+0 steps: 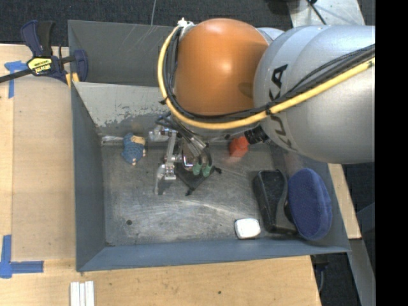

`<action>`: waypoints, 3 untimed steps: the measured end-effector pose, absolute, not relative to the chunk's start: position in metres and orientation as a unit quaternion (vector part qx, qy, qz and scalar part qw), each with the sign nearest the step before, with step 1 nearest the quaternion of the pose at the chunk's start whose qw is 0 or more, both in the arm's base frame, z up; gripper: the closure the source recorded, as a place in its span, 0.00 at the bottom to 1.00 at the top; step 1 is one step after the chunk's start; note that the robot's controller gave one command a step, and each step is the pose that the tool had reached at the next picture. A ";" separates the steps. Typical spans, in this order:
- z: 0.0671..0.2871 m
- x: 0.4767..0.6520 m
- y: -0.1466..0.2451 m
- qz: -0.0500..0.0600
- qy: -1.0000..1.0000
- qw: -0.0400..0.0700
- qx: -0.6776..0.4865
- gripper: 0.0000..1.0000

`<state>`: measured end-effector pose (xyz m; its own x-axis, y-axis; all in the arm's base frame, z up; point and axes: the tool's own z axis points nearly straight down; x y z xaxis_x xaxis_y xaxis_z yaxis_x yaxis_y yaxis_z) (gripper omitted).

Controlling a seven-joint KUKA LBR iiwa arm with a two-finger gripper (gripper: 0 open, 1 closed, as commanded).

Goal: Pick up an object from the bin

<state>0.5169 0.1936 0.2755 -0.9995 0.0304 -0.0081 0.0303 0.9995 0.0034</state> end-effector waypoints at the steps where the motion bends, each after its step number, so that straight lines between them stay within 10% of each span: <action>1: 0.072 0.552 0.196 0.002 0.991 0.003 0.132 0.00; 2: 0.111 0.605 0.222 0.001 0.997 0.003 0.071 0.00; 3: 0.132 0.592 0.233 0.001 1.000 0.003 -0.001 0.00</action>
Offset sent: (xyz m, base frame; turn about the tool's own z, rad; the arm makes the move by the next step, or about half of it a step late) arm 0.0332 0.0010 -0.2055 0.2359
